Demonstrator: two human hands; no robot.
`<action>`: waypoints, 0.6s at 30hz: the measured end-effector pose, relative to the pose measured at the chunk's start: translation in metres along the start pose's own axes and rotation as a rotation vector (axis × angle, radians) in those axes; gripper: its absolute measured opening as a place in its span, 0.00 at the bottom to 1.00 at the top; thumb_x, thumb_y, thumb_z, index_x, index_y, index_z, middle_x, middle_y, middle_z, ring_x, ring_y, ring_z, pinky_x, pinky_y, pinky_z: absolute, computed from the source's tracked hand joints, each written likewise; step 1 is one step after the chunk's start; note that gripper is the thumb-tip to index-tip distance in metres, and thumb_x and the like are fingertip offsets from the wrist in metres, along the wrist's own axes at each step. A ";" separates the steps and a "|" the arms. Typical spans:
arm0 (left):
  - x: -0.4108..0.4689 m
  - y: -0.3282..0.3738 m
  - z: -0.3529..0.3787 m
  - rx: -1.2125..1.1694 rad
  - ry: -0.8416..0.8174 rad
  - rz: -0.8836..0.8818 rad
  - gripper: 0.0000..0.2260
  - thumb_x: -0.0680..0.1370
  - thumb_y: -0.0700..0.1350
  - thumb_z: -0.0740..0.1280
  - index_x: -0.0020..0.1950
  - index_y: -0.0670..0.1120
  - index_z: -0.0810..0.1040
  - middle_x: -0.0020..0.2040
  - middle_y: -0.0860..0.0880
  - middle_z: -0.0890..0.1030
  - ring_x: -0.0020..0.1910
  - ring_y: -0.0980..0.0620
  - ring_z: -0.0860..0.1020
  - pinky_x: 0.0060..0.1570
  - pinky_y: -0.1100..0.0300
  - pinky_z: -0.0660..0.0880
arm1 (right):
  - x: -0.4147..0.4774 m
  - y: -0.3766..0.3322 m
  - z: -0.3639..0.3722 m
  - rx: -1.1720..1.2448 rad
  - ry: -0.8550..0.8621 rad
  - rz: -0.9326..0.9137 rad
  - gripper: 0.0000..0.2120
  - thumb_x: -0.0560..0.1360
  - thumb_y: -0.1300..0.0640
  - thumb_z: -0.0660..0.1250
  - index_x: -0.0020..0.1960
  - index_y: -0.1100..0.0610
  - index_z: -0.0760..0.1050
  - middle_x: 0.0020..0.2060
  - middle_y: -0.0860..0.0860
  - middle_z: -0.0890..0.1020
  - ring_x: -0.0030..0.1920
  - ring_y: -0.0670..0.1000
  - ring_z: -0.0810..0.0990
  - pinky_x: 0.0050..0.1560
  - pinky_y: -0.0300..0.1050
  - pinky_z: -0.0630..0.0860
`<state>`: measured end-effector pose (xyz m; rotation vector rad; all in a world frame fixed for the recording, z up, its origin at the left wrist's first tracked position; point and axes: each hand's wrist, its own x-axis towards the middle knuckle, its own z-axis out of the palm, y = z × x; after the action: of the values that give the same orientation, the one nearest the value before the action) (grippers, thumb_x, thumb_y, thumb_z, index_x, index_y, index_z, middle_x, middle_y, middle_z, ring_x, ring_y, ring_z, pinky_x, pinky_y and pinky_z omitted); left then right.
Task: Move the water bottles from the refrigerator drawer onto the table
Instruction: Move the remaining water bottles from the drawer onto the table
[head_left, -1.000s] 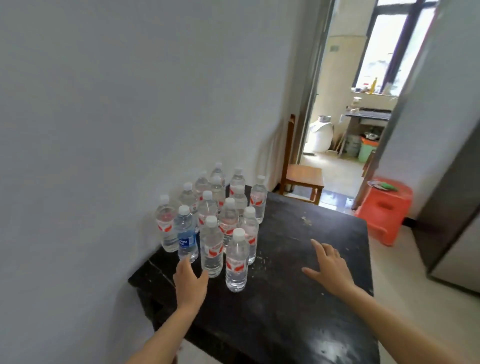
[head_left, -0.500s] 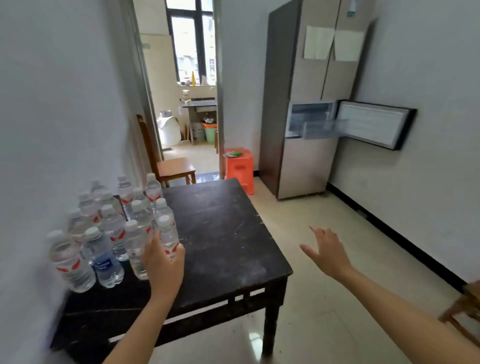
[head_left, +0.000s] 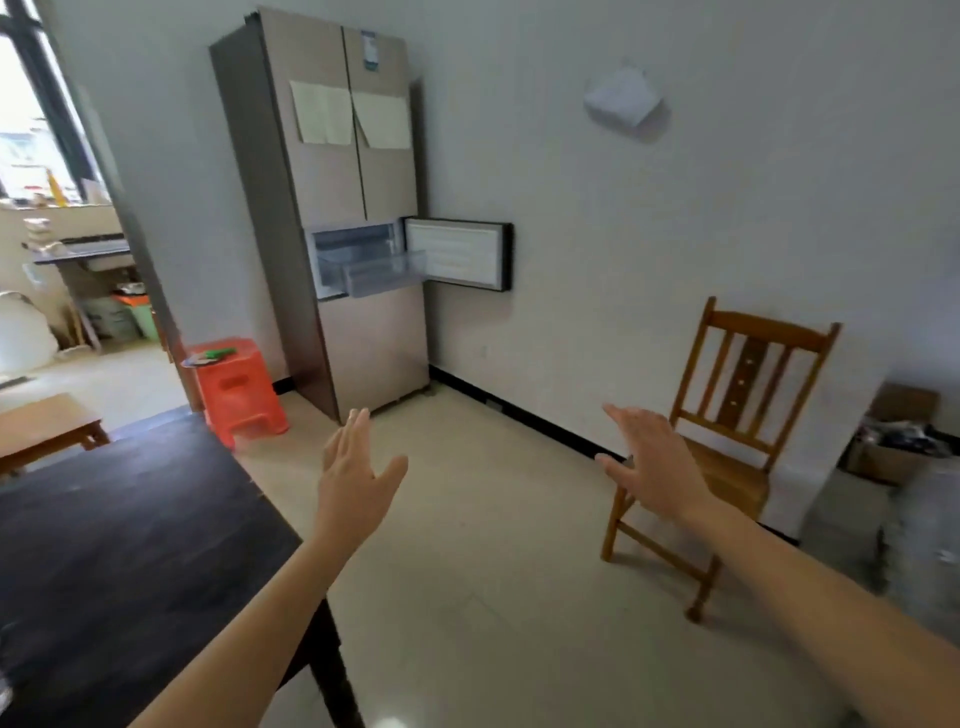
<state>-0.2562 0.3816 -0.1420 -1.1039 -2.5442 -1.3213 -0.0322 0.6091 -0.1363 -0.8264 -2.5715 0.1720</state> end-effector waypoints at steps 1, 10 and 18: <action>0.005 0.018 0.022 -0.012 -0.003 0.021 0.30 0.77 0.46 0.64 0.75 0.43 0.54 0.76 0.46 0.55 0.75 0.47 0.52 0.72 0.52 0.52 | -0.004 0.023 -0.014 -0.031 -0.006 0.004 0.29 0.76 0.47 0.63 0.73 0.54 0.58 0.69 0.54 0.66 0.69 0.53 0.62 0.70 0.51 0.62; 0.023 0.125 0.158 -0.034 -0.060 0.071 0.30 0.77 0.45 0.64 0.75 0.42 0.54 0.76 0.46 0.55 0.75 0.48 0.51 0.72 0.54 0.51 | -0.015 0.187 -0.074 -0.118 -0.036 0.086 0.26 0.76 0.42 0.58 0.72 0.49 0.60 0.71 0.50 0.62 0.72 0.51 0.57 0.72 0.53 0.56; 0.055 0.128 0.186 0.068 -0.006 0.064 0.28 0.76 0.44 0.65 0.74 0.42 0.58 0.75 0.45 0.58 0.74 0.46 0.54 0.71 0.52 0.53 | 0.035 0.214 -0.041 -0.119 -0.159 0.021 0.26 0.78 0.44 0.57 0.73 0.48 0.57 0.73 0.50 0.58 0.74 0.52 0.53 0.73 0.51 0.53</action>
<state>-0.1702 0.5979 -0.1506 -1.1679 -2.5151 -1.2091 0.0725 0.8036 -0.1390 -0.9164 -2.7447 0.0945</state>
